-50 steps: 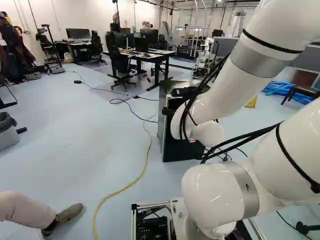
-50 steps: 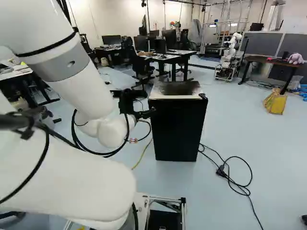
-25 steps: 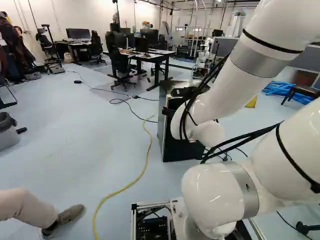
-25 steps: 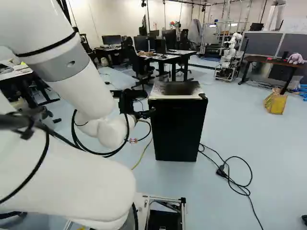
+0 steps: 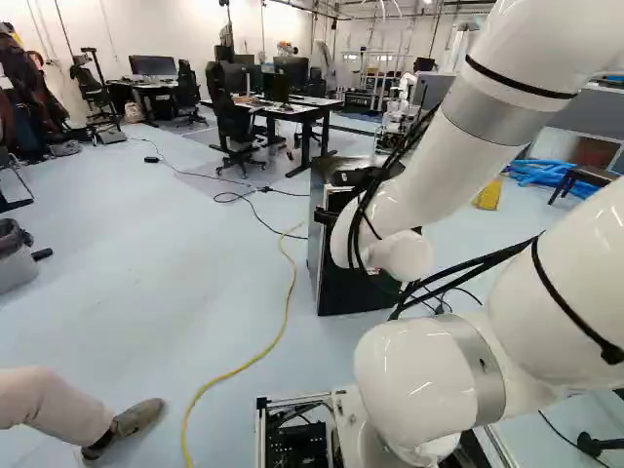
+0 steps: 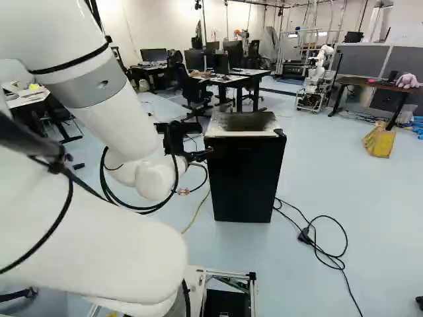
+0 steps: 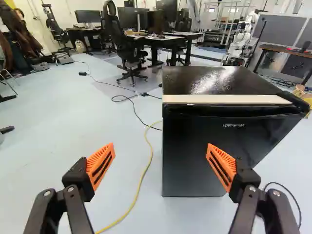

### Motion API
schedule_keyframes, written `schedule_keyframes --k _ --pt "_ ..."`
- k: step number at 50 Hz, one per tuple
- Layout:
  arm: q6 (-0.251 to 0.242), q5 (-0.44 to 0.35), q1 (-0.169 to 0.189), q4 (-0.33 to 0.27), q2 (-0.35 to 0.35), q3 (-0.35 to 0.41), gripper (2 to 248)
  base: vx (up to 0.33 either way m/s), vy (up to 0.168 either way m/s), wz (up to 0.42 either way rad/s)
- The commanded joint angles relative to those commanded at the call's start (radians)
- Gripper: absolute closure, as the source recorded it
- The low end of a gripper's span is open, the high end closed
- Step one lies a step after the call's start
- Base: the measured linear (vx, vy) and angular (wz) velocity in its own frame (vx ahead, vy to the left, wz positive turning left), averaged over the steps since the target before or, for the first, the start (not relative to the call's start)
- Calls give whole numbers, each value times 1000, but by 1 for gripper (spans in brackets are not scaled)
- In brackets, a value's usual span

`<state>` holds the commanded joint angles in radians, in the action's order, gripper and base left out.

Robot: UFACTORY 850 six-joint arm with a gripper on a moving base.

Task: Grab a drink from the fridge

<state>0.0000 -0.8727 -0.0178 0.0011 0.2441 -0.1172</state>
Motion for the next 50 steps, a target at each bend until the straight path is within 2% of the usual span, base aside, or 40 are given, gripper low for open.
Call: schedule_keyframes --k 10,31,50 --pt "0 2 -21 37 -18 -16 3 0 0 0" --pt "0 6 -95 186 -58 -51 3 0 0 0" --pt "0 6 -164 326 -167 -108 3 0 0 0"
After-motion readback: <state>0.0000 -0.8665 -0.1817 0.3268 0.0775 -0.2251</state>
